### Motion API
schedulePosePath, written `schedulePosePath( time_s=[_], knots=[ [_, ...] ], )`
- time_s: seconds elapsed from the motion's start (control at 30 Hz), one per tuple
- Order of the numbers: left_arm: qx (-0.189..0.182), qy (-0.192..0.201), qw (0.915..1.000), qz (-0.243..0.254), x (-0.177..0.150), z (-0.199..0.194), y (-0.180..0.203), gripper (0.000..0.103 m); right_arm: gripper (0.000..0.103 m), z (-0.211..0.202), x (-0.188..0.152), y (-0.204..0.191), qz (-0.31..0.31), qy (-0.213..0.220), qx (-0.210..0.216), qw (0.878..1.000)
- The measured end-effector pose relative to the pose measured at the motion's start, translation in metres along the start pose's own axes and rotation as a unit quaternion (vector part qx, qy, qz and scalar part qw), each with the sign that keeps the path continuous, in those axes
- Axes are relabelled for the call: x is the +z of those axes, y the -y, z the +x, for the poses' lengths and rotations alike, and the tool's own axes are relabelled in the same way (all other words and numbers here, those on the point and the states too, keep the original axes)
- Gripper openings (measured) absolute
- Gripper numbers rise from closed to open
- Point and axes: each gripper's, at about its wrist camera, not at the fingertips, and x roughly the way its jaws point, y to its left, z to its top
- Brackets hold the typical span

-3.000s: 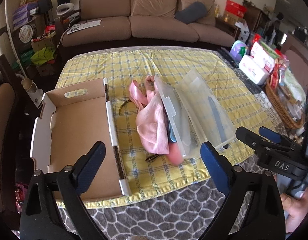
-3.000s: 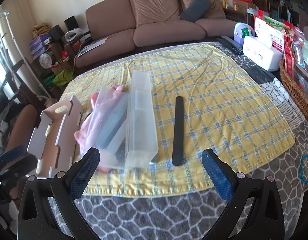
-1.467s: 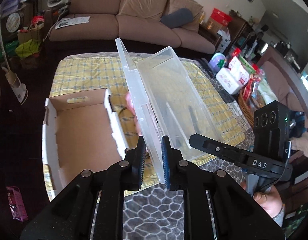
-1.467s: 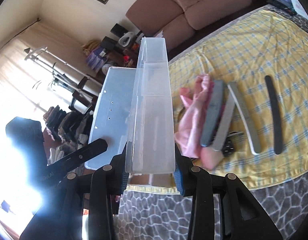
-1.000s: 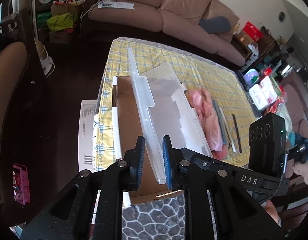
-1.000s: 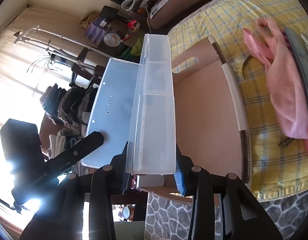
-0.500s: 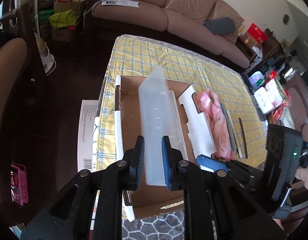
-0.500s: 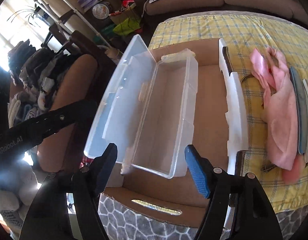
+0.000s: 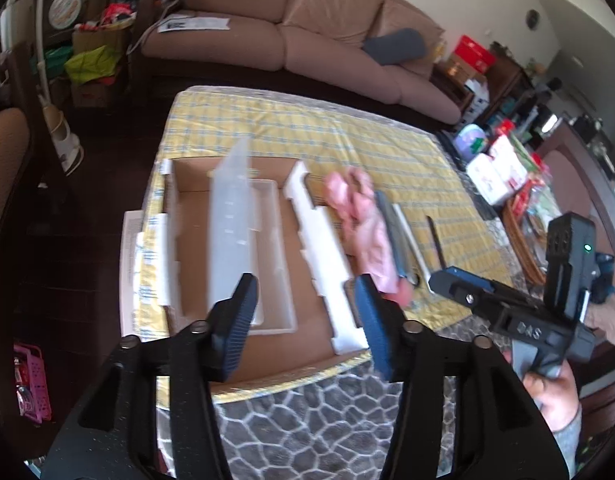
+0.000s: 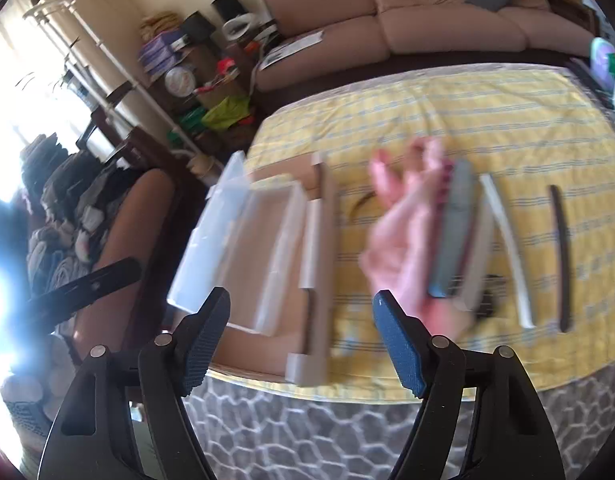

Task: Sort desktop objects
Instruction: 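Lift the clear plastic case with both grippers and set it into the cardboard box, then grasp the beige nail file with the right gripper while the left grasps the blue file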

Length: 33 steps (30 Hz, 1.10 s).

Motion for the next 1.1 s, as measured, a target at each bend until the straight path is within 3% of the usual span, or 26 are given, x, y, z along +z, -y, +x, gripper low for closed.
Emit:
schedulePosePath(
  time_s=[0.03, 0.1, 0.17, 0.27, 0.43, 0.53, 0.6, 0.7, 0.83, 0.97, 1.1],
  knots=[
    [-0.007, -0.001, 1.0, 0.005, -0.003, 0.002, 0.011, 0.063, 0.077, -0.007, 0.0, 0.01, 0.003, 0.005, -0.011, 1.0],
    [-0.02, -0.004, 0.9997, 0.013, -0.006, 0.011, 0.031, 0.092, 0.077, -0.021, 0.0, 0.029, 0.015, 0.011, -0.03, 0.999],
    [-0.033, -0.004, 0.9993, 0.016, -0.01, 0.021, 0.048, 0.103, 0.078, -0.033, -0.001, 0.048, 0.029, 0.019, -0.044, 0.998],
    [-0.043, -0.015, 0.9988, 0.021, -0.014, 0.039, 0.071, 0.103, 0.085, -0.049, -0.003, 0.071, 0.033, 0.034, -0.074, 0.996],
    [-0.003, -0.024, 0.9973, 0.069, -0.014, 0.072, 0.114, 0.103, 0.09, -0.064, -0.009, 0.105, 0.055, 0.045, -0.115, 0.991],
    [0.024, -0.021, 0.9948, 0.097, -0.008, 0.091, 0.132, 0.096, 0.09, -0.068, -0.011, 0.133, 0.079, 0.05, -0.111, 0.989],
    [0.042, -0.026, 0.9918, 0.118, -0.001, 0.107, 0.144, 0.079, 0.089, -0.071, -0.013, 0.147, 0.091, 0.056, -0.106, 0.989],
    [0.07, -0.051, 0.9852, 0.147, 0.007, 0.138, 0.159, 0.062, 0.082, -0.07, -0.011, 0.166, 0.109, 0.064, -0.09, 0.988],
    [0.099, -0.073, 0.9775, 0.172, 0.014, 0.177, 0.168, 0.059, 0.07, -0.06, -0.006, 0.182, 0.121, 0.063, -0.083, 0.987],
    [0.132, -0.093, 0.9672, 0.196, 0.019, 0.213, 0.173, 0.049, 0.057, -0.041, -0.001, 0.186, 0.11, 0.047, -0.074, 0.99],
    [0.142, -0.108, 0.9638, 0.198, 0.021, 0.234, 0.169, 0.048, 0.048, -0.02, 0.006, 0.186, 0.091, 0.027, -0.059, 0.994]
  ],
)
